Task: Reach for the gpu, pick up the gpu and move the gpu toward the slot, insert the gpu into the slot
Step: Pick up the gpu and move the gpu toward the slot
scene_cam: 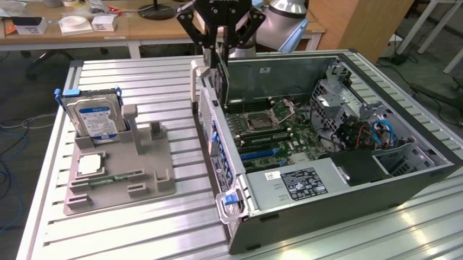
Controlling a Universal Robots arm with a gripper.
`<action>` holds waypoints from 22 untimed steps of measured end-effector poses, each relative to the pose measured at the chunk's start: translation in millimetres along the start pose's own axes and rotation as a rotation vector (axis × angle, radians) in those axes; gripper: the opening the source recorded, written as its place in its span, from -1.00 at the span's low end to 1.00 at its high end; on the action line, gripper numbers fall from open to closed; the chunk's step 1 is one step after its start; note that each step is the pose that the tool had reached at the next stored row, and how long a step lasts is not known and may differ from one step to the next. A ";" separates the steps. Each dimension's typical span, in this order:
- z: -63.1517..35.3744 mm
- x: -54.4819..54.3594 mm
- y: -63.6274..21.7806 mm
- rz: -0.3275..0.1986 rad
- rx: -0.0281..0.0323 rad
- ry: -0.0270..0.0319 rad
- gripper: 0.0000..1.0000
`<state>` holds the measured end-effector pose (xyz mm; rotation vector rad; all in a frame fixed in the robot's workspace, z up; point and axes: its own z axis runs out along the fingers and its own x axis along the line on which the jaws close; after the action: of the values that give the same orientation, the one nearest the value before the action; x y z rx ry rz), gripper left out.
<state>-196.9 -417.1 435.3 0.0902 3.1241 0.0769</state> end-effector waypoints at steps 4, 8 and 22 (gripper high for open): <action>-0.5 -8.5 0.5 0.001 -0.0003 0.0000 -0.48; -1.0 -16.6 1.0 0.001 -0.0006 0.0000 -0.48; -2.5 -45.6 2.8 0.004 -0.0013 -0.0001 -0.48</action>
<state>-151.2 -417.1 438.5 0.0960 3.1239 0.0790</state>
